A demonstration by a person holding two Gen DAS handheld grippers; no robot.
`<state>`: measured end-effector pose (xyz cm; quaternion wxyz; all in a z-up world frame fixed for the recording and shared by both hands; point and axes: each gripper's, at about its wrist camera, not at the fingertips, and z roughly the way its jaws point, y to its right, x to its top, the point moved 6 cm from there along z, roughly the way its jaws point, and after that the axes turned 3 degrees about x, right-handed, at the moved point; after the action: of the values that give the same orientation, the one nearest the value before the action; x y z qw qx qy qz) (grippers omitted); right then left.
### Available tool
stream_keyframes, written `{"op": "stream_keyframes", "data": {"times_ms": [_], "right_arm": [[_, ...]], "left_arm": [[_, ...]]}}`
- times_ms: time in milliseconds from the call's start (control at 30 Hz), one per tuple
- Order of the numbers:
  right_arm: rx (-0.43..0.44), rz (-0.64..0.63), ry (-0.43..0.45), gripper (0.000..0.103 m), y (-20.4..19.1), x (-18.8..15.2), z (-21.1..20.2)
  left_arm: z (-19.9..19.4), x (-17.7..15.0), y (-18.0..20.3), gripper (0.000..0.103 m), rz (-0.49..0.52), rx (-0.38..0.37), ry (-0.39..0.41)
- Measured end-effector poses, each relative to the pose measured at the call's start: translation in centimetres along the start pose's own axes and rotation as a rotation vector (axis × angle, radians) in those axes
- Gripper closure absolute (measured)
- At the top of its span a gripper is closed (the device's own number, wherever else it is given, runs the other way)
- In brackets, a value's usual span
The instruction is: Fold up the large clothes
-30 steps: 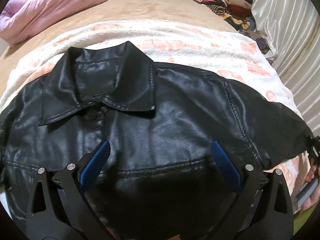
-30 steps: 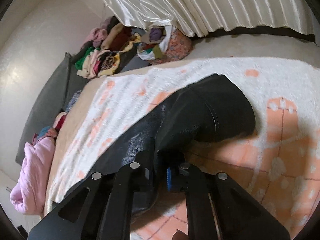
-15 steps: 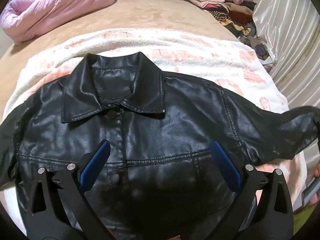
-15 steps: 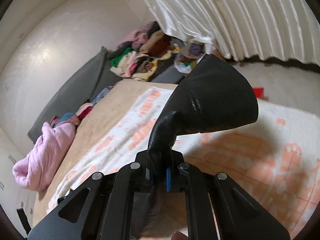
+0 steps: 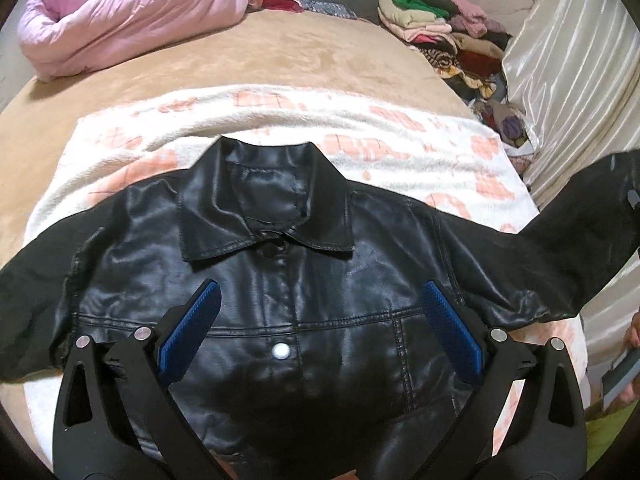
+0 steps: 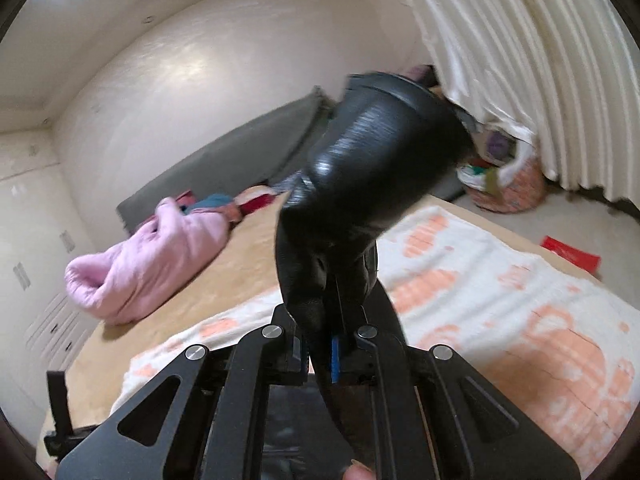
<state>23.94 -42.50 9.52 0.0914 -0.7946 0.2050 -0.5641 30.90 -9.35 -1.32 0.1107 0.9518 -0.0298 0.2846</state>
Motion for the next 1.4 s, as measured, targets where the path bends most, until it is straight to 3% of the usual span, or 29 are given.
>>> {"op": "stream_keyframes", "data": {"times_ms": [333, 600, 833, 1133, 1267, 1400], "right_arm": [[0.154, -0.180, -0.042, 0.097, -11.6, -2.2, 1.2], [0.239, -0.295, -0.093, 0.097, -18.9, -7.2, 3.3], [0.332, -0.391, -0.144, 0.097, -24.6, -12.5, 4.6], [0.377, -0.508, -0.265, 0.097, -29.1, -21.3, 6.1], [0.371, -0.548, -0.300, 0.097, -30.5, -24.5, 6.5], [0.355, -0.567, -0.360, 0.096, -30.9, -27.7, 7.6]], "left_arm": [[-3.3, 0.7, -4.8, 0.009, -0.096, -0.080, 0.042], [-5.2, 0.7, -10.3, 0.009, -0.167, -0.090, 0.081], [-7.1, 0.0, -14.7, 0.009, -0.266, -0.176, 0.120], [-8.9, -2.2, -19.5, 0.009, -0.384, -0.270, 0.172], [-8.7, -3.0, -21.0, 0.009, -0.385, -0.218, 0.199], [-8.1, -3.8, -21.6, 0.009, -0.390, -0.243, 0.193]]}}
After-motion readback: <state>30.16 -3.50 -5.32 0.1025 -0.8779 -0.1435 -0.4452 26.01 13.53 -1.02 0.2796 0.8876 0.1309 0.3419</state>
